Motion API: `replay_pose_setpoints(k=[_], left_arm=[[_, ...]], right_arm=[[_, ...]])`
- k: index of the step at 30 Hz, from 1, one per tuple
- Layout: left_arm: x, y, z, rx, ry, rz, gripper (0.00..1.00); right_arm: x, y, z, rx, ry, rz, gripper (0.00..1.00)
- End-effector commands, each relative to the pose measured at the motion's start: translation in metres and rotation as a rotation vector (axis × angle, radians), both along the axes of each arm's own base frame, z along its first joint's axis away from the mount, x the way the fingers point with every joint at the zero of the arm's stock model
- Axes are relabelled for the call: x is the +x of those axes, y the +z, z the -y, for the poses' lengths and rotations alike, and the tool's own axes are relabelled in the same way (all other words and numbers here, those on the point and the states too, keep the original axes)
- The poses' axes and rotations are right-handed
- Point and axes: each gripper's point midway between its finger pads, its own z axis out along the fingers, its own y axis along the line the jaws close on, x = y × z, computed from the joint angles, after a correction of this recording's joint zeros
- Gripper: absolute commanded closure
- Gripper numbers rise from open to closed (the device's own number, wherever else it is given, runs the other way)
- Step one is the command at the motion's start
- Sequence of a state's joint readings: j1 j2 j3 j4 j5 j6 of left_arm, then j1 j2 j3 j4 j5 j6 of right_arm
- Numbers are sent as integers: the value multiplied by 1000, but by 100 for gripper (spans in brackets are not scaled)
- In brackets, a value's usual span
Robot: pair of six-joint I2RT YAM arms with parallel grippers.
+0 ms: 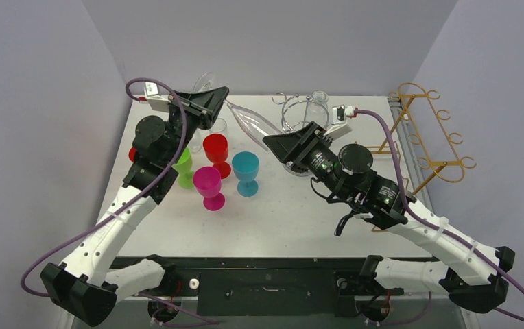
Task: Take the wine glass off the wine glass rack
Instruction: Place the wine glass at the center of the board.
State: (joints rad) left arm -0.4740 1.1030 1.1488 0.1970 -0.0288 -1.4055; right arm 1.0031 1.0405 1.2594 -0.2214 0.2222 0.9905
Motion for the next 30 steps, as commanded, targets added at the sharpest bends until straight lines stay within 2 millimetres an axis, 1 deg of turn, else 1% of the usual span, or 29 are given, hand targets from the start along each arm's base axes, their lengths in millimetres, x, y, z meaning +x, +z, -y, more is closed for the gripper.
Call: replay_pose_setpoints(k=[1,6,9,11,13,16,19,21,22,23,25,26,27,28,29,30], left_arm=[[-17,24,-5,-66,-26,63,100],[-17,17,-4,-55,-35,56,100],[-21,14,2,-34,-73,60,100],[-23,12,4,-29,-88,61,100],[-24,8,6,-22,-96,57,100],[-27,5,6,-15,-104,55,100],[-28,2,7,-5,-111,57,99],[-29,1,8,2,-119,57,95],[-30,0,9,5,-123,57,91],[-30,-1,9,8,-124,56,90],[-30,-3,10,19,-127,56,78],[-31,-4,10,26,-131,52,66],[-31,-5,11,35,-132,54,60],[-31,-7,12,44,-135,50,47],[-31,-9,12,60,-135,47,38],[-32,-9,13,69,-140,51,35]], right_arm=[[8,17,-8,58,-21,29,64],[11,15,-16,59,-17,28,69],[13,16,-18,54,-17,29,72],[15,15,-21,50,-18,28,76],[16,16,-21,51,-22,29,83],[18,15,-23,48,-30,26,100],[21,13,-22,48,-45,24,100],[23,13,-21,50,-56,24,100],[23,14,-21,53,-60,26,100],[23,15,-21,55,-61,27,100],[25,16,-19,57,-72,30,100],[25,17,-18,58,-81,32,100],[26,18,-16,54,-88,34,100],[27,20,-12,57,-104,38,100],[26,23,-8,55,-114,44,100],[28,22,-4,38,-134,46,100]])
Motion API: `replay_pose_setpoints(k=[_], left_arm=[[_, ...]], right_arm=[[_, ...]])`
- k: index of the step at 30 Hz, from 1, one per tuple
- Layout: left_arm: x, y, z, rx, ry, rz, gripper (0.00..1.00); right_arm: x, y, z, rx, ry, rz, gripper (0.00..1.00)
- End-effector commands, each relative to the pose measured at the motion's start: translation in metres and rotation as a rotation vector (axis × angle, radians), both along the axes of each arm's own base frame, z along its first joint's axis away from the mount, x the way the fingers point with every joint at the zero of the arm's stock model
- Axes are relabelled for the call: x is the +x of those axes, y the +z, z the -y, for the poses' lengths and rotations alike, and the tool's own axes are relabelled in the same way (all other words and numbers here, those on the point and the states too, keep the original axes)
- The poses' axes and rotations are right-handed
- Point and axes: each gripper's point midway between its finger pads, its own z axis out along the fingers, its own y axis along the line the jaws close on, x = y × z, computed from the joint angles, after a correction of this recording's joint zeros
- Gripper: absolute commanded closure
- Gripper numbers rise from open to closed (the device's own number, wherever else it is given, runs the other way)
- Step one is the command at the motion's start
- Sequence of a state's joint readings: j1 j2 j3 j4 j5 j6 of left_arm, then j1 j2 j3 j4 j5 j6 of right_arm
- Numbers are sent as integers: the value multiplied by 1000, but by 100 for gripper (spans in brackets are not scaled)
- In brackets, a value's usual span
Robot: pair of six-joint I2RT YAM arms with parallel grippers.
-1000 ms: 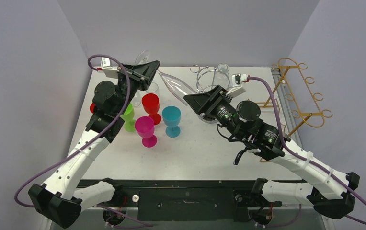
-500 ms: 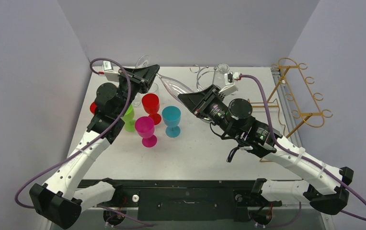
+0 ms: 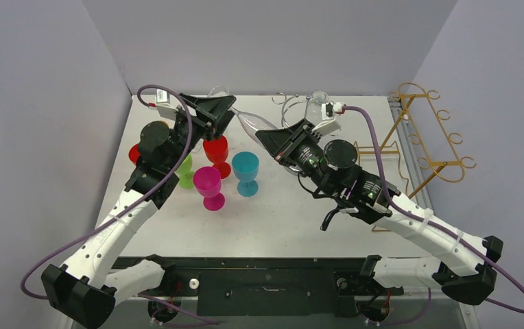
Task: Take the wine glass off the wine glass rack
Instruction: Place the wine glass at the center of the board.
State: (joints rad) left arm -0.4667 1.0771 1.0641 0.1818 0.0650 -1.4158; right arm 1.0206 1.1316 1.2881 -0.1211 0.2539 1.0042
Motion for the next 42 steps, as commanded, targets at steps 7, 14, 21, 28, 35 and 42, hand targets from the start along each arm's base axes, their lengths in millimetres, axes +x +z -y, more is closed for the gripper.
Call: replay_pose_setpoints(k=[7,14,21,28,35,42], left_arm=[[-30,17,1,162,-54,138,4],[-33,-1,-12,398,-2,148,4],[-39,4,-50,659,132,142,4],[-44,-3,-91,858,253,44,4],[-53,-6,-124,978,355,-25,4],[-55,-18,-141,1021,410,-93,4]], right_arm=[[11,39,54,-47,-198,70,100],[-8,50,84,-150,-180,72,100],[-43,45,101,-316,-33,42,100],[-68,9,85,-470,164,-42,100],[-80,-34,50,-628,323,-126,100],[-78,-82,17,-793,393,-198,100]])
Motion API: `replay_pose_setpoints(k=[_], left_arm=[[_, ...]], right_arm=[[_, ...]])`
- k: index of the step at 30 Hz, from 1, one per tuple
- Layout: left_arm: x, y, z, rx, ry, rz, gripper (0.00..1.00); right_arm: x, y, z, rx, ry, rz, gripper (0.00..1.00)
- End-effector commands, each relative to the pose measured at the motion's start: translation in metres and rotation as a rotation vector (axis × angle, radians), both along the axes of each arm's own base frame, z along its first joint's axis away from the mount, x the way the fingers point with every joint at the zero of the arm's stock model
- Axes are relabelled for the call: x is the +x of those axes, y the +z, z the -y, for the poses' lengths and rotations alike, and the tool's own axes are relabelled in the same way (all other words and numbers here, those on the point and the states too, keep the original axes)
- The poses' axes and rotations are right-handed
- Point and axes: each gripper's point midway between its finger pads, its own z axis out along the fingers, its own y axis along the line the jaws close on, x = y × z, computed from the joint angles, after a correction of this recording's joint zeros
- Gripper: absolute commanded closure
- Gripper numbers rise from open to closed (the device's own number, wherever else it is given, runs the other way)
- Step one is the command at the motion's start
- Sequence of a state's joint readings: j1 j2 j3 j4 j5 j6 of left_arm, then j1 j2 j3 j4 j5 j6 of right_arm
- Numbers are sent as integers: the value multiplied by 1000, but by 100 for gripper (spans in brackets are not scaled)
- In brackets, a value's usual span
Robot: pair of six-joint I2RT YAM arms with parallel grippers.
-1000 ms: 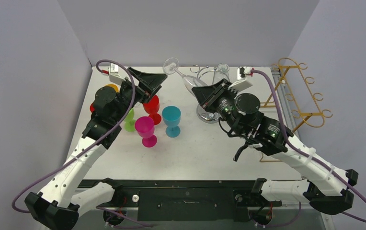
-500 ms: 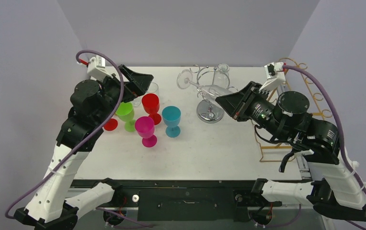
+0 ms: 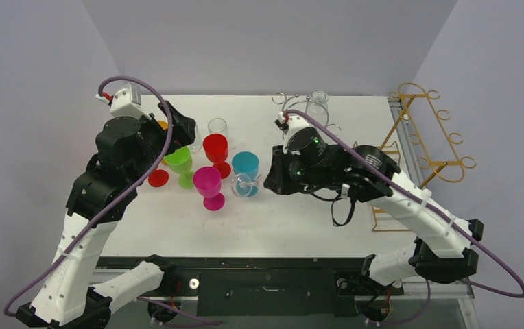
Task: Take the wine glass off the wine glass rack
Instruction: Place the wine glass at the center of the board.
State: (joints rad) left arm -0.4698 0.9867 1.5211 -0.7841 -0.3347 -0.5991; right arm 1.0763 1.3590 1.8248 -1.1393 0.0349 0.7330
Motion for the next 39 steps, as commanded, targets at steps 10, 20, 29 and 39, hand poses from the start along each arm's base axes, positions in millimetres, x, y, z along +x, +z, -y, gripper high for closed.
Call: replay_pose_setpoints(k=[10,20,29,39], left_arm=[[1,-12,-36,101,146,-52,4],[9,-19,-43,63,129,-60,4],[18,-29,-50,30,100,-81,4],[24,-36,-50,7,75,-95,4]], right_arm=[[-1,-63,-46,-242,124,-56,100],[5,-101,-59,-412,161,-85,100],[1,-120,-66,-460,198,-128,100],[-1,-133,-74,-483,216,-155,100]])
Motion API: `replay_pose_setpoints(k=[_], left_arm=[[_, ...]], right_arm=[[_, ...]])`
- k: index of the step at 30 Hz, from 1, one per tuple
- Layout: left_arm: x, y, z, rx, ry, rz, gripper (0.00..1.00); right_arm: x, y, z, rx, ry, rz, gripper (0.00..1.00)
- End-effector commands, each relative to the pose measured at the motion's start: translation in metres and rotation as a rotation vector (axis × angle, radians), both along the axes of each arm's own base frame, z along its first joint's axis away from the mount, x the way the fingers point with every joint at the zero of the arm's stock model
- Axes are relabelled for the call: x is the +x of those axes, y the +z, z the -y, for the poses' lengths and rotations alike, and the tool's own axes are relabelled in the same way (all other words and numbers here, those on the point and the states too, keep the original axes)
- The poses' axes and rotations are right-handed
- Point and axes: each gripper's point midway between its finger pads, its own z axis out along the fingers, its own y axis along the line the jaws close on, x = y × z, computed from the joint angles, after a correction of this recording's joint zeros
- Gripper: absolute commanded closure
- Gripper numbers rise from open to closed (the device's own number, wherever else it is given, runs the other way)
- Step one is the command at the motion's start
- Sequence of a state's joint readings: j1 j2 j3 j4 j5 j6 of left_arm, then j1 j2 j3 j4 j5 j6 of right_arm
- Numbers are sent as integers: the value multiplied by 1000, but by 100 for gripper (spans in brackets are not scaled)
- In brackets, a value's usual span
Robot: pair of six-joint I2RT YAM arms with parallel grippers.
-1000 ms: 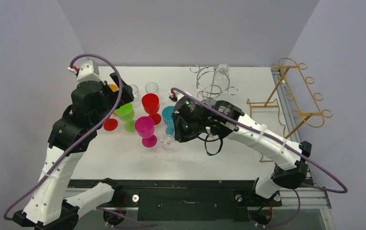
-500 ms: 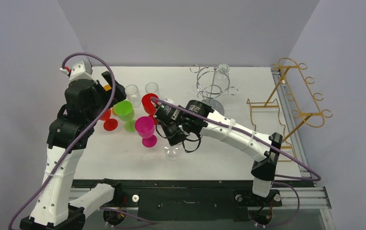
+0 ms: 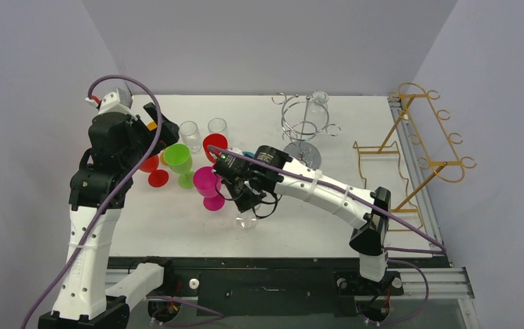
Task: Take the wine glass off the wine glass rack
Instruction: Place the wine glass at the center of the board.
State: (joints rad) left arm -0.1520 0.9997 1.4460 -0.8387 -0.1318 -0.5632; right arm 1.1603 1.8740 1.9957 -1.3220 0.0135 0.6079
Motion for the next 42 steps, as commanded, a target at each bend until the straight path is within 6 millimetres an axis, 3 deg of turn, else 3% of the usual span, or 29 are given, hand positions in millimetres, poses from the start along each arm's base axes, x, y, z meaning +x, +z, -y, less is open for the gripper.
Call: replay_pose_setpoints(k=[1,18,32,42], left_arm=[[7,11,6,-10,-41,56,4],[8,11,9,-22,-64,57,4],[10,10,14,-30,-86,59,4],[12,9,21,-40,-123,55,4]], right_arm=[[0,11,-8,32,23,18,97],[4,12,-17,46,16,22,72],[6,44,-27,148,-4,50,60],[15,100,-17,302,-57,107,58]])
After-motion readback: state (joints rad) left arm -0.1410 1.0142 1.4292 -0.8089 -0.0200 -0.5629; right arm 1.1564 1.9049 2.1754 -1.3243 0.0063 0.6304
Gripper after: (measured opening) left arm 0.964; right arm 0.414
